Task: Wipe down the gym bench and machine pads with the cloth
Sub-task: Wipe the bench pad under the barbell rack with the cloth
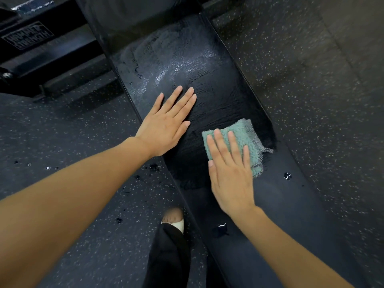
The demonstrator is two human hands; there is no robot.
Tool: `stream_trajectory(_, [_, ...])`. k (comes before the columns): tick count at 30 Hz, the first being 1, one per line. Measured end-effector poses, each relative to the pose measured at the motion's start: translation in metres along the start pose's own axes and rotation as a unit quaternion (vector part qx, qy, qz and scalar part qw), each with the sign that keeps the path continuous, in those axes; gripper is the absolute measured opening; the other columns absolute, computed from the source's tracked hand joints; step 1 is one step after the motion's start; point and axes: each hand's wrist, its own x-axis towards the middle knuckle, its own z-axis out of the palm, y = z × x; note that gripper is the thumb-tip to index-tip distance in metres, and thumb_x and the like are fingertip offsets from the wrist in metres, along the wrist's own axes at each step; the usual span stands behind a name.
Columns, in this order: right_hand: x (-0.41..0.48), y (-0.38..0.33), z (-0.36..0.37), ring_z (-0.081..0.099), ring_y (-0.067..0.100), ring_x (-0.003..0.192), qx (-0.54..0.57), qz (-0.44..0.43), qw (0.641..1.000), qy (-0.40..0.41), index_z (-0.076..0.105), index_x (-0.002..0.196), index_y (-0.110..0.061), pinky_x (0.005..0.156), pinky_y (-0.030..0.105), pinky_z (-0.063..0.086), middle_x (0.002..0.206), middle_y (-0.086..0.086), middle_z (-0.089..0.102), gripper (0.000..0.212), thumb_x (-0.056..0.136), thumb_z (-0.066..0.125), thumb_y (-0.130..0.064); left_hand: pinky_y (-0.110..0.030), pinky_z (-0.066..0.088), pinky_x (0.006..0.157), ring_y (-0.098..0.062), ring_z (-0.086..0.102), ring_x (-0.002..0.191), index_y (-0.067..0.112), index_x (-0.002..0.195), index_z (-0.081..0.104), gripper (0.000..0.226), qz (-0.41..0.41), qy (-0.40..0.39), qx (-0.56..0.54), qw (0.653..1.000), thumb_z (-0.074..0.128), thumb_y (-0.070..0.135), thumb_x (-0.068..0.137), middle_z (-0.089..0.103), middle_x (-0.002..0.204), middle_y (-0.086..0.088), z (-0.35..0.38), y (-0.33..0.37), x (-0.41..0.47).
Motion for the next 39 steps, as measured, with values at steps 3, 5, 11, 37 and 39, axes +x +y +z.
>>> stream_trajectory(3, [-0.016,-0.016,0.006,0.015,0.023,0.152,-0.011,-0.051,0.998,-0.025,0.023,0.157,-0.023,0.121,0.05,0.016,0.164,-0.005,0.018,0.056,0.101,0.027,-0.029,-0.047,0.003,0.122,-0.022,0.0,0.153,0.015,0.158,0.009,0.061,-0.004,0.001,0.004,1.0,0.012,0.04,0.102,0.003,0.166,0.001,0.002,0.005,-0.002])
stream_trajectory(5, [-0.025,-0.023,0.01,0.015,0.022,0.152,-0.01,-0.07,0.997,-0.032,0.023,0.157,-0.023,0.12,0.049,0.016,0.164,-0.007,0.018,0.056,0.101,0.028,-0.029,-0.046,0.002,0.122,-0.022,-0.001,0.153,0.015,0.158,0.008,0.061,-0.005,0.0,0.004,1.0,0.012,0.04,0.103,0.003,0.166,0.001,0.003,0.009,-0.004])
stream_trajectory(11, [-0.065,-0.021,0.013,0.023,0.02,0.15,-0.017,-0.095,0.995,-0.033,0.03,0.155,-0.023,0.116,0.047,0.021,0.162,-0.007,0.025,0.055,0.1,0.032,-0.029,-0.045,0.002,0.122,-0.021,0.0,0.153,0.016,0.159,0.008,0.06,0.006,-0.003,0.002,1.0,0.013,0.039,0.103,0.003,0.166,0.002,0.006,0.018,-0.013])
stream_trajectory(37, [-0.09,-0.014,0.013,0.025,0.018,0.149,-0.039,-0.148,0.986,-0.063,0.032,0.154,-0.023,0.117,0.046,0.019,0.162,-0.008,0.025,0.056,0.098,0.033,-0.029,-0.042,-0.001,0.122,-0.019,-0.003,0.153,0.018,0.159,0.007,0.061,0.009,-0.015,-0.003,1.0,0.01,0.039,0.102,0.002,0.166,0.004,0.006,0.023,-0.017])
stream_trajectory(39, [-0.085,-0.018,0.013,0.025,0.018,0.149,-0.033,-0.14,0.988,-0.063,0.032,0.154,-0.024,0.117,0.046,0.019,0.162,-0.009,0.026,0.057,0.098,0.034,-0.029,-0.043,0.0,0.122,-0.02,-0.002,0.153,0.017,0.159,0.007,0.061,0.006,-0.013,-0.003,1.0,0.01,0.039,0.102,0.002,0.166,0.004,0.007,0.026,-0.018])
